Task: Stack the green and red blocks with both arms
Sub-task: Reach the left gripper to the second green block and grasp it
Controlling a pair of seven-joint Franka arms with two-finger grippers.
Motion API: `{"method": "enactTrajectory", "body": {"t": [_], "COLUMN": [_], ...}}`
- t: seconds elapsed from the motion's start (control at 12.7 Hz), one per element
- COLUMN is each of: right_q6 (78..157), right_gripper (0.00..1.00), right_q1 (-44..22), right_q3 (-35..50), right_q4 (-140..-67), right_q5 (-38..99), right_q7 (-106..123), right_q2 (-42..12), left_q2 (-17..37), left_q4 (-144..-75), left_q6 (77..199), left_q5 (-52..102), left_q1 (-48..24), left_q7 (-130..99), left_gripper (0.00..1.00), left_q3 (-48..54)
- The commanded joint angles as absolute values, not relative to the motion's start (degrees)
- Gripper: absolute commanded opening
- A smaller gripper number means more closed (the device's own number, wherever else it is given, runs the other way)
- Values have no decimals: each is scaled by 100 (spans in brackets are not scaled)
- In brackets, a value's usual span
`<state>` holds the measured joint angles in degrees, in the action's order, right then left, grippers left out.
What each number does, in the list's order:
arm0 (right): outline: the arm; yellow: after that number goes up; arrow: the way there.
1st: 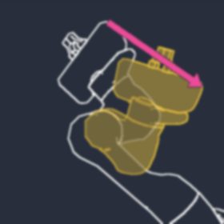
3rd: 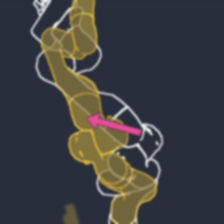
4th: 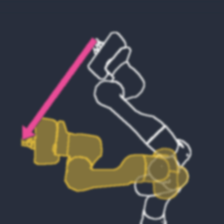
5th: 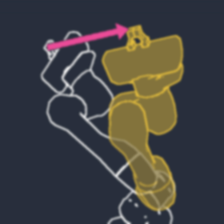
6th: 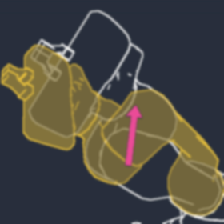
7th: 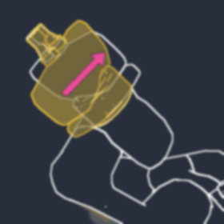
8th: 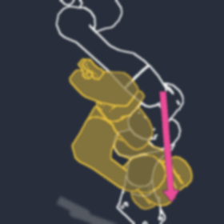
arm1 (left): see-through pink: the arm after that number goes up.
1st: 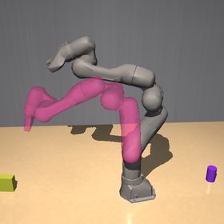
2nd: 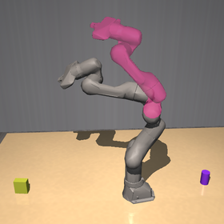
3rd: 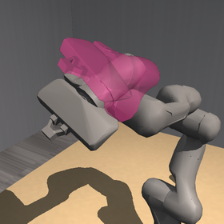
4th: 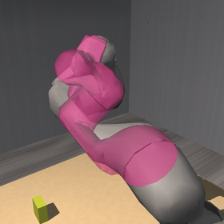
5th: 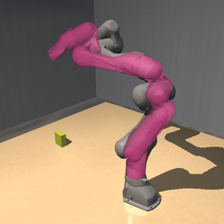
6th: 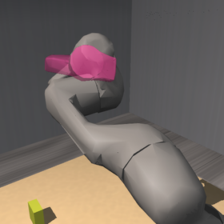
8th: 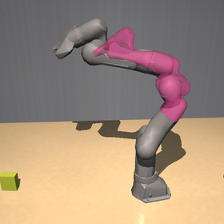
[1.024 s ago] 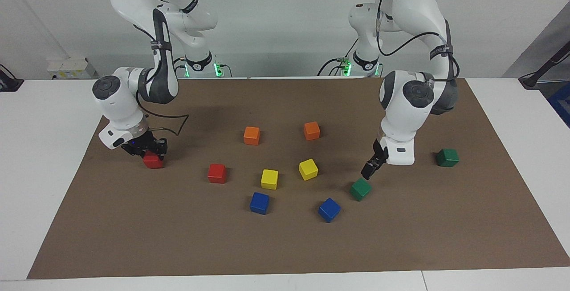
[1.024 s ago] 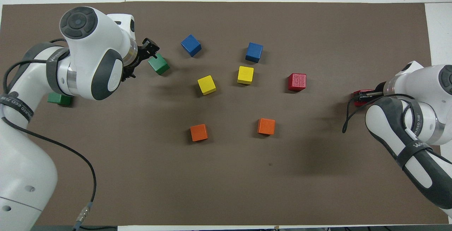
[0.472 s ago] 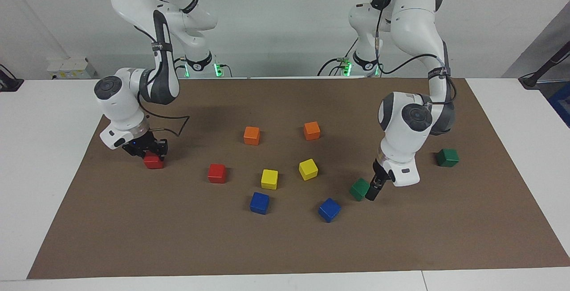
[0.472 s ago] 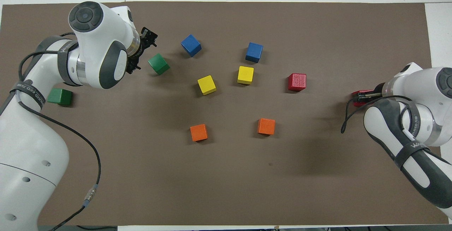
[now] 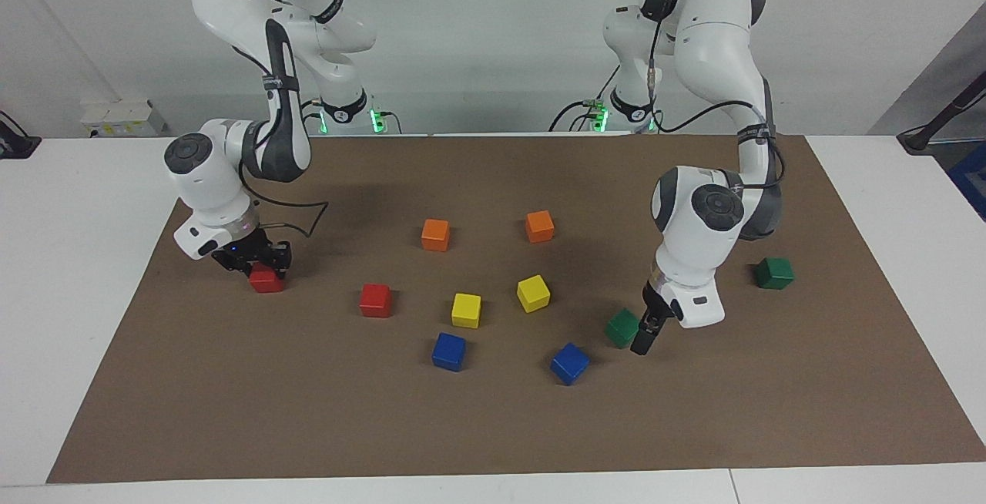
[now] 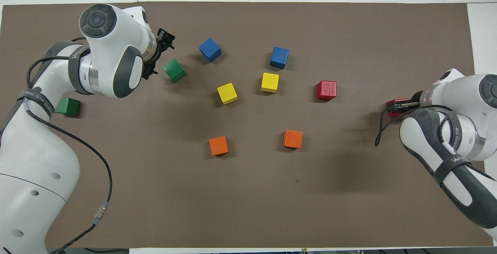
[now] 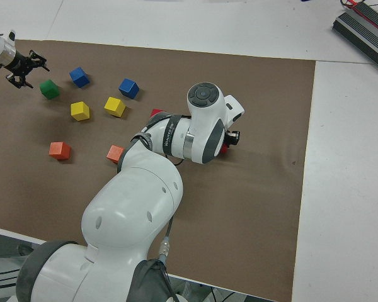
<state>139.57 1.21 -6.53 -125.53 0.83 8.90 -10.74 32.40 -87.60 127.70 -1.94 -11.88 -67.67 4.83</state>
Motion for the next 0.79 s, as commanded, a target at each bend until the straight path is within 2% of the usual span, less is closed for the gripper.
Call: {"method": "enactTrajectory", "body": {"t": [0.0,0.47,0.63,0.71], "right_q6": [13468,12736,12394,12375], "right_gripper": [100,100,100,100], "right_q1": [176,36,-376,-630], "right_q3": [-606,-536,-536,-536], "right_q4": [-12219,-11690,-11392,-11312], "right_q5": [79,141,141,141], "right_q7": [1002,801,144,-286], "right_q2": [-1020,-809,-852,-887], "left_q2": [3384,3542,3533,3525], "left_q4": [-8648,-8692,-8710,-8780], "left_q6": [12989,12913,12613,12638], "left_q5": [-378,-885,-1160,-1169], "left_q1": [-1274,-1433,-1441,-1450], "left_q7": [-6891,-6821,-6409,-6390], "left_gripper": [100,100,100,95], "left_q3": [448,448,457,457]}}
